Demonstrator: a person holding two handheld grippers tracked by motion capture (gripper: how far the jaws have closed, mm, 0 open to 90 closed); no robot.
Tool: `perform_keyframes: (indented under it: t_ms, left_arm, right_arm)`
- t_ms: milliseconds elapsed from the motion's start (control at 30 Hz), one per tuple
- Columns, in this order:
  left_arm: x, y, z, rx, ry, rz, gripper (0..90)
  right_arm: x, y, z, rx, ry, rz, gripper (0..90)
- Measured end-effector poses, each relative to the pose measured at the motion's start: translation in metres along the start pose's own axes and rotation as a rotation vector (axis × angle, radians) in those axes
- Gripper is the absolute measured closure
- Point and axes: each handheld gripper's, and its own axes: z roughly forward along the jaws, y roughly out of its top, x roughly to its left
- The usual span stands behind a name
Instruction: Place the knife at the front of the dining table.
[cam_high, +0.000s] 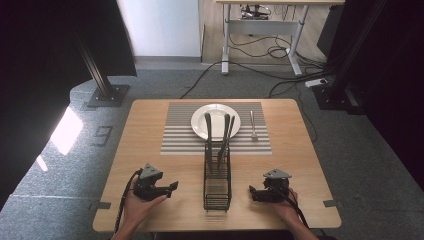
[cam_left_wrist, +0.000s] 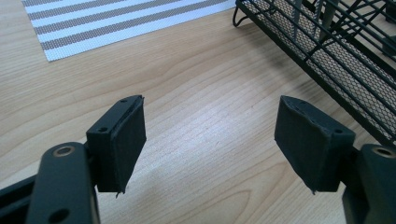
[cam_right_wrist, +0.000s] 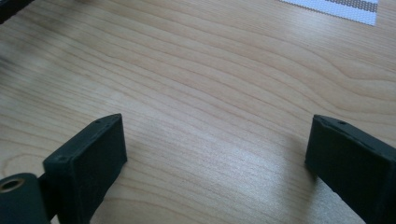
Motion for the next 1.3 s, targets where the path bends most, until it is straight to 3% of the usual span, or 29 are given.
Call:
perform_keyframes:
  t_ms: [200, 633, 900, 967, 1067, 1300]
  left_arm:
    - [-0.002, 0.000, 0.000, -0.001, -0.014, 0.002, 22.3]
    - [0.000, 0.015, -0.006, -0.078, -0.001, -0.009, 20.8]
    - [-0.008, 0.046, -0.005, -0.132, -0.007, 0.018, 22.1]
    - [-0.011, 0.055, -0.004, -0.159, -0.006, 0.018, 26.5]
    - [-0.020, 0.073, -0.002, -0.192, -0.026, 0.028, 28.4]
    - [-0.030, 0.100, 0.011, -0.207, -0.068, 0.025, 31.1]
  right_arm:
    - [0.001, 0.000, 0.000, -0.001, 0.000, 0.000, 6.5]
    - [0.002, 0.001, 0.001, -0.003, -0.003, 0.000, 6.5]
    - [0.003, 0.001, 0.001, -0.005, 0.001, -0.003, 7.6]
    - [0.003, 0.001, 0.001, -0.006, 0.002, -0.005, 7.7]
    - [0.003, 0.001, 0.001, -0.007, 0.005, -0.008, 8.6]
    - [0.003, 0.001, 0.001, -0.008, 0.008, -0.008, 9.3]
